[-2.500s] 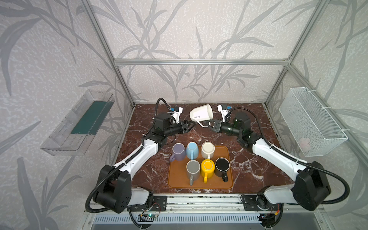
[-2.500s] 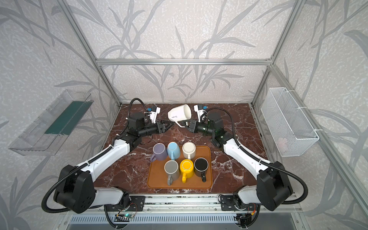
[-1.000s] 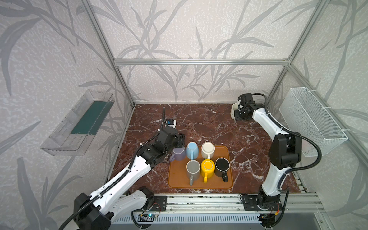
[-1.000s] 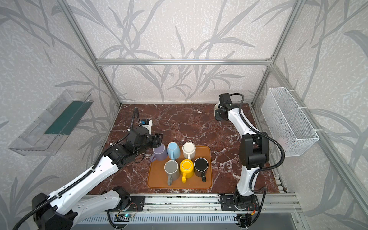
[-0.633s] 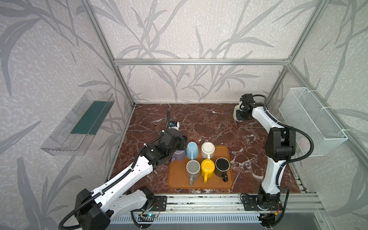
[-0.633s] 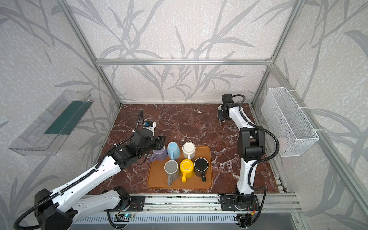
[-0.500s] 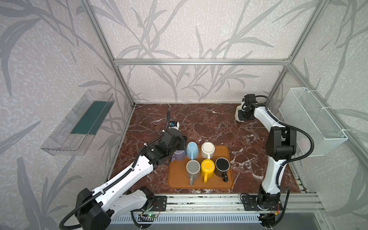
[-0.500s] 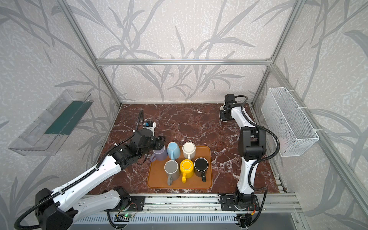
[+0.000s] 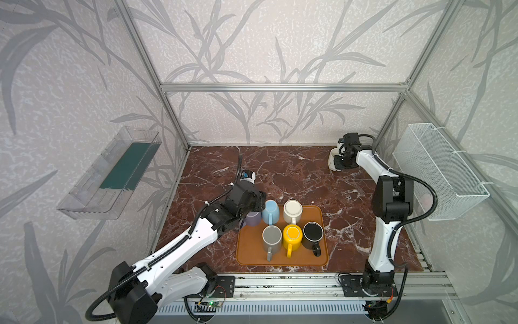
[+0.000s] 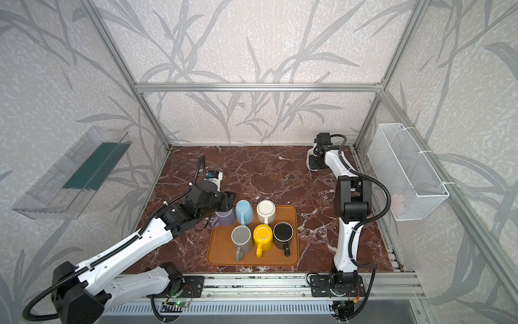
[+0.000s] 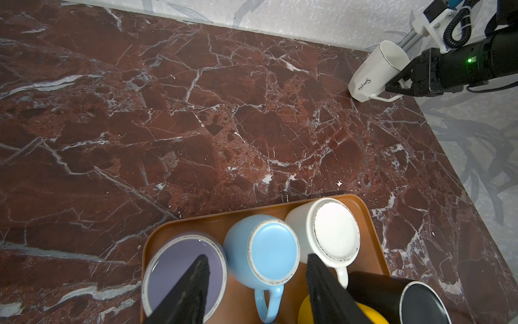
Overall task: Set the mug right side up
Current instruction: 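Lower the white mug upright onto the table near the far corner with the right gripper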
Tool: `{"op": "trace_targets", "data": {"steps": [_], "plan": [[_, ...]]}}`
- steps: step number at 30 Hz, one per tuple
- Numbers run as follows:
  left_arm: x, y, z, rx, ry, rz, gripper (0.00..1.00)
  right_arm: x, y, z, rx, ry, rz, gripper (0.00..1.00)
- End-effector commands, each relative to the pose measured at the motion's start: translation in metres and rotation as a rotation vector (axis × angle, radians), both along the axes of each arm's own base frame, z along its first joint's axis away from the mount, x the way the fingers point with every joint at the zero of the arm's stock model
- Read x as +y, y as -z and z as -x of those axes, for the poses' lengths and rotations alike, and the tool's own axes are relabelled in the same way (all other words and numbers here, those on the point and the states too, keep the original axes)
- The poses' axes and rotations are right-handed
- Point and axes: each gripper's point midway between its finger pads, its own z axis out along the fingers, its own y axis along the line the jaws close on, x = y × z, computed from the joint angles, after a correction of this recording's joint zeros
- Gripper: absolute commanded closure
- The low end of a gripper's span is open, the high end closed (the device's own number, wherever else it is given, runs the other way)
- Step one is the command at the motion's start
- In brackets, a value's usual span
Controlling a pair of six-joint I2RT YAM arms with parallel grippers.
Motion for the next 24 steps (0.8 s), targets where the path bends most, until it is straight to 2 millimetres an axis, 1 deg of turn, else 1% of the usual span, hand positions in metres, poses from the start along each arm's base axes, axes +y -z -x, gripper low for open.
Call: {"op": "trace_targets", "data": {"steps": [1, 8, 13, 24], "plan": [[0.001, 0.003, 0.000, -0.004, -0.001, -0.013, 0.42, -0.002, -0.031, -0.025, -0.122, -0.007, -0.004, 1.00], [-0.003, 0.003, -0.001, -0.006, 0.019, -0.011, 0.42, -0.006, -0.022, -0.021, -0.104, -0.003, 0.005, 1.00], [-0.001, 0.005, 0.000, -0.002, 0.017, -0.018, 0.42, -0.008, -0.016, -0.019, -0.091, 0.004, 0.006, 1.00], [0.000, 0.001, 0.002, -0.004, 0.018, -0.023, 0.42, -0.012, -0.003, -0.012, -0.067, 0.012, 0.031, 1.00]]}}
